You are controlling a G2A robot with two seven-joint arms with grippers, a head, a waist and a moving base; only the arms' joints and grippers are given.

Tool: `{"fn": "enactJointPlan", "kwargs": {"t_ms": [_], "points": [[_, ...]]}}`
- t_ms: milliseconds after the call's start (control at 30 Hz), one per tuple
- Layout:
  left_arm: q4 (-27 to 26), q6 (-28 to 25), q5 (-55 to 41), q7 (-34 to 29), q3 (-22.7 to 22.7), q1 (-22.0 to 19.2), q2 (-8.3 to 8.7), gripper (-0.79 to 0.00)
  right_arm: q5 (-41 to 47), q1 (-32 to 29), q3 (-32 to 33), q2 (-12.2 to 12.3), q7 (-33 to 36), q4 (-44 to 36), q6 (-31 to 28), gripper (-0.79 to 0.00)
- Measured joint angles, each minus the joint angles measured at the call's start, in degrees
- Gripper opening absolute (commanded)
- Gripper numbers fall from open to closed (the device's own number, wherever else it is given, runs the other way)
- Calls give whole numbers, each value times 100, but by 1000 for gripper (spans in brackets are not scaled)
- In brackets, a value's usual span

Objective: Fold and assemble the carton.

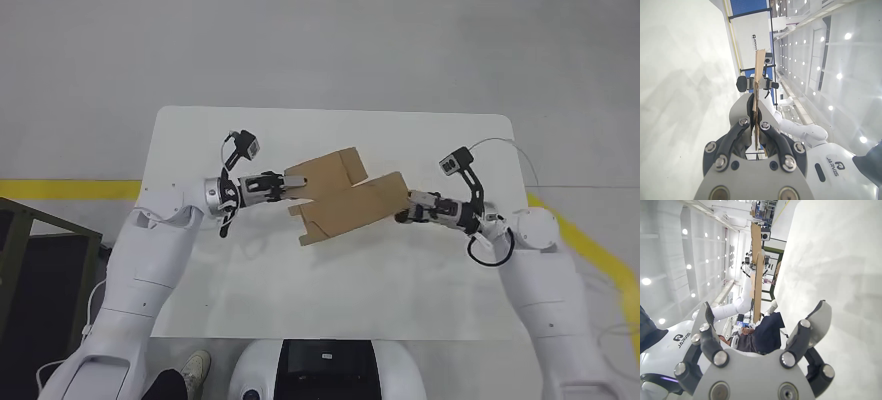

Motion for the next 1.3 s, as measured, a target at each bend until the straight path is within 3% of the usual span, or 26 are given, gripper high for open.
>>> {"fn": "enactJointPlan", "kwargs": {"t_ms": [167, 667, 833, 1300], "points": [[-162, -66, 211, -117, 25, 52, 47, -785, -76, 288, -200, 2, 440, 301, 148, 0], [-232, -70, 238, -97, 76, 86, 62, -785, -92, 248, -218, 1, 387, 250, 155, 0], [-405, 24, 230, 229, 96, 225, 69, -785, -262, 130, -320, 15, 190, 67, 118, 0], [-463, 128, 292, 93, 306, 198, 105, -785, 237, 260, -564, 8, 389, 249, -111, 0]]}}
